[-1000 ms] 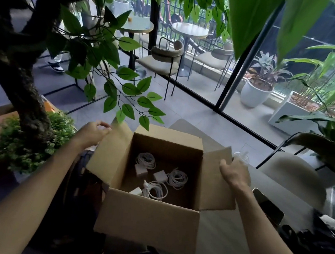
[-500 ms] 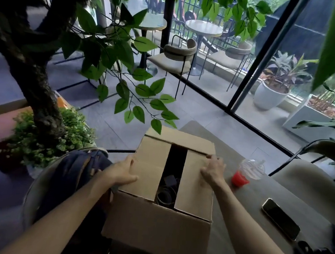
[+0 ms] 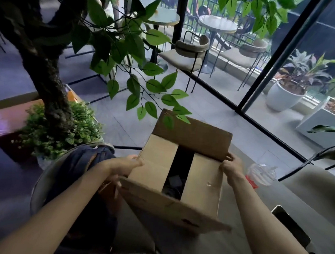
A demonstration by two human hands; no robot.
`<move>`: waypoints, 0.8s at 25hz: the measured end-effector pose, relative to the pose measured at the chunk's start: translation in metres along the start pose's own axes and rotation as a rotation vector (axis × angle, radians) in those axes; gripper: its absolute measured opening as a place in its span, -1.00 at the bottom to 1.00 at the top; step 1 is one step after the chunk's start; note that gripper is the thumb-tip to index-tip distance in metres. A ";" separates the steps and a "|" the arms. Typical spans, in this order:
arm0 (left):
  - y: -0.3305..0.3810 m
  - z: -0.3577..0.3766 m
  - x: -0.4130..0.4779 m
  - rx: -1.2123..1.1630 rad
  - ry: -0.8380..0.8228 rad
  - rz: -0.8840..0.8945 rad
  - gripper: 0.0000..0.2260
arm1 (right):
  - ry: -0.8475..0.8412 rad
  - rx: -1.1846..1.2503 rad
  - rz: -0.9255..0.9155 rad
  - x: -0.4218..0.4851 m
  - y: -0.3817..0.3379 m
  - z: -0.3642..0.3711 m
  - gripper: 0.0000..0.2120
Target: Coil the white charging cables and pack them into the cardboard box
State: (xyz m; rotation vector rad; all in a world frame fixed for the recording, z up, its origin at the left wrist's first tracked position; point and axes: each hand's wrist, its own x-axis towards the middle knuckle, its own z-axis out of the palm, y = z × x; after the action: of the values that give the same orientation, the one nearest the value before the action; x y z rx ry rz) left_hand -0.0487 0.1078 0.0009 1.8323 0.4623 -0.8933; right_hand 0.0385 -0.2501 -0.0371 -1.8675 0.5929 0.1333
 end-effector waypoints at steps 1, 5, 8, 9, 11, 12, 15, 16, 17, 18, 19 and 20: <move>0.001 -0.003 -0.001 -0.079 -0.003 -0.052 -0.62 | -0.011 0.022 0.013 0.000 0.003 -0.005 -0.49; -0.005 -0.012 0.006 -0.503 0.027 -0.041 -0.60 | -0.096 0.088 -0.009 -0.006 0.012 -0.021 -0.67; -0.006 0.002 0.017 -0.475 0.158 0.070 -0.63 | -0.140 -0.001 -0.105 -0.020 0.017 -0.028 -0.65; -0.005 0.010 0.021 -0.402 0.190 0.108 -0.63 | -0.156 -0.075 -0.141 -0.026 0.019 -0.030 -0.62; -0.005 0.023 0.030 -0.270 0.244 0.180 -0.55 | -0.214 -0.156 -0.159 -0.036 0.024 -0.036 -0.61; -0.005 0.025 0.034 -0.219 0.292 0.211 -0.49 | -0.239 -0.152 -0.143 -0.040 0.029 -0.035 -0.62; -0.005 0.029 0.040 0.160 0.463 0.276 -0.47 | -0.223 -0.249 -0.218 -0.054 0.039 -0.032 -0.83; -0.009 0.033 0.044 0.355 0.500 0.294 -0.51 | -0.239 -0.312 -0.270 -0.055 0.043 -0.030 -0.89; -0.013 0.038 0.045 0.526 0.521 0.317 -0.54 | -0.244 -0.406 -0.307 -0.059 0.047 -0.030 -0.85; -0.018 0.044 0.046 0.644 0.533 0.345 -0.55 | -0.238 -0.440 -0.323 -0.061 0.051 -0.028 -0.80; -0.021 0.050 0.044 0.729 0.539 0.367 -0.56 | -0.215 -0.462 -0.331 -0.065 0.053 -0.026 -0.79; -0.022 0.052 0.044 0.763 0.552 0.388 -0.57 | -0.201 -0.466 -0.354 -0.066 0.056 -0.024 -0.78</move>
State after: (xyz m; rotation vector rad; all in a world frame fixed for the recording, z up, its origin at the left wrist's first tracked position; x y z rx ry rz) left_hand -0.0538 0.0661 -0.0570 2.7657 0.0677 -0.2799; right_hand -0.0491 -0.2638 -0.0516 -2.3437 0.0861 0.2365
